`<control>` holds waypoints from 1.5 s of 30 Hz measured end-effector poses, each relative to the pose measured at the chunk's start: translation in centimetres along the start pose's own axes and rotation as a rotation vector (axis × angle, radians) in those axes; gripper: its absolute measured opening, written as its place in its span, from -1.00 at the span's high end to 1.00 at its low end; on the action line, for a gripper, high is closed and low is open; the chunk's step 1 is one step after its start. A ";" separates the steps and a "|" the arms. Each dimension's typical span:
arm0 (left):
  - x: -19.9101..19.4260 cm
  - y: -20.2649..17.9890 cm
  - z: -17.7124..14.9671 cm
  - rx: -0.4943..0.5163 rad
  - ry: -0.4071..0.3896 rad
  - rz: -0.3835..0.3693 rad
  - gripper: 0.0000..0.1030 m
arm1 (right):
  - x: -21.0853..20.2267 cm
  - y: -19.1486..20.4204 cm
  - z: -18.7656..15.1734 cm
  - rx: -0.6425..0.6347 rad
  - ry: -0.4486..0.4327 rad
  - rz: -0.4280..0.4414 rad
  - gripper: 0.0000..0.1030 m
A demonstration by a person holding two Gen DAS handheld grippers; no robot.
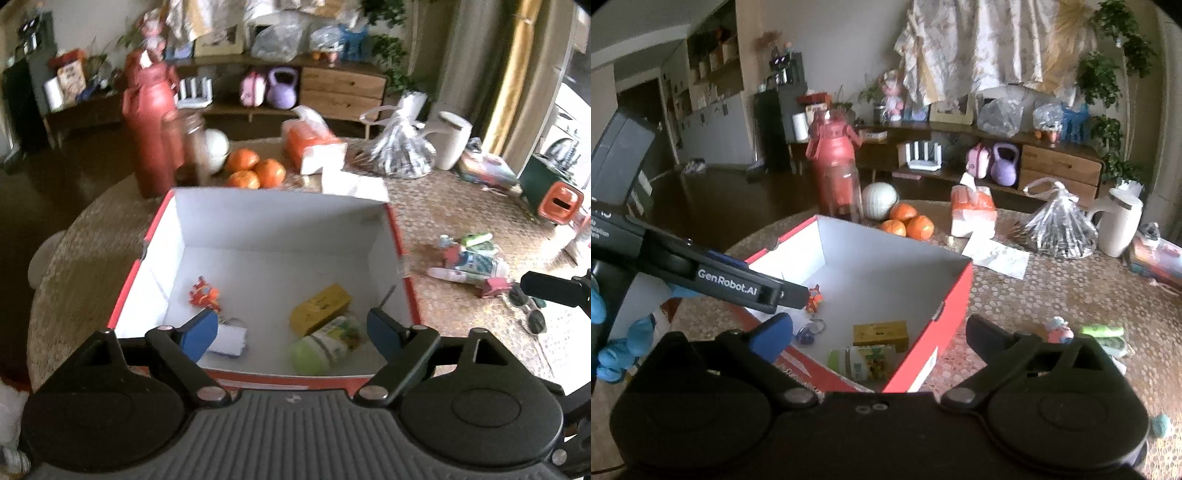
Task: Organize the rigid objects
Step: 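Withdraw both tools from the red box toward the table, then grasp the pink binder clip with the left tool while the right tool grasps the white sunglasses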
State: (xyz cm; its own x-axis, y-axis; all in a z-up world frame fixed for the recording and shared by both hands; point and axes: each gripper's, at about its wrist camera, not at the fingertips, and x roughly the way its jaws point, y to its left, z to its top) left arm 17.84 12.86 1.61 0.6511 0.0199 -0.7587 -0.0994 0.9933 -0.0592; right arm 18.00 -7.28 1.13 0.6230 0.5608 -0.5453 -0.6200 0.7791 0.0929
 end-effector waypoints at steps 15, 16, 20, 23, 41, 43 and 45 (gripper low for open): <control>-0.3 -7.8 -2.6 0.129 -0.103 -0.148 -1.00 | -7.1 -6.3 -6.9 0.139 -0.130 -0.196 -1.00; -0.2 -8.3 -2.7 0.135 -0.102 -0.156 -1.00 | -7.4 -6.7 -7.4 0.142 -0.131 -0.205 -1.00; 0.8 -10.1 -2.8 0.132 -0.050 -0.180 -1.00 | -8.1 -8.4 -9.0 0.156 -0.112 -0.242 -1.00; 1.3 -11.5 -2.9 0.130 -0.048 -0.185 -1.00 | -8.5 -9.7 -9.9 0.187 -0.102 -0.268 -1.00; 9.0 -22.6 -0.6 0.116 0.121 -0.190 -1.00 | -6.4 -17.1 -13.6 0.189 0.000 -0.388 -0.95; 10.2 -23.7 -0.3 0.115 0.143 -0.182 -1.00 | -5.9 -18.1 -13.8 0.192 0.014 -0.388 -0.91; 11.4 -24.8 0.1 0.114 0.162 -0.173 -0.99 | -5.3 -19.0 -13.9 0.196 0.024 -0.387 -0.88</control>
State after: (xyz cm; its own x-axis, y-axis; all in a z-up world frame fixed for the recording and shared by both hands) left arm 27.74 -11.54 -5.51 0.5211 -0.1606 -0.8383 0.0945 0.9869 -0.1304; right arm 19.89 -28.91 -9.31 0.7788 0.2124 -0.5902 -0.2397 0.9703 0.0329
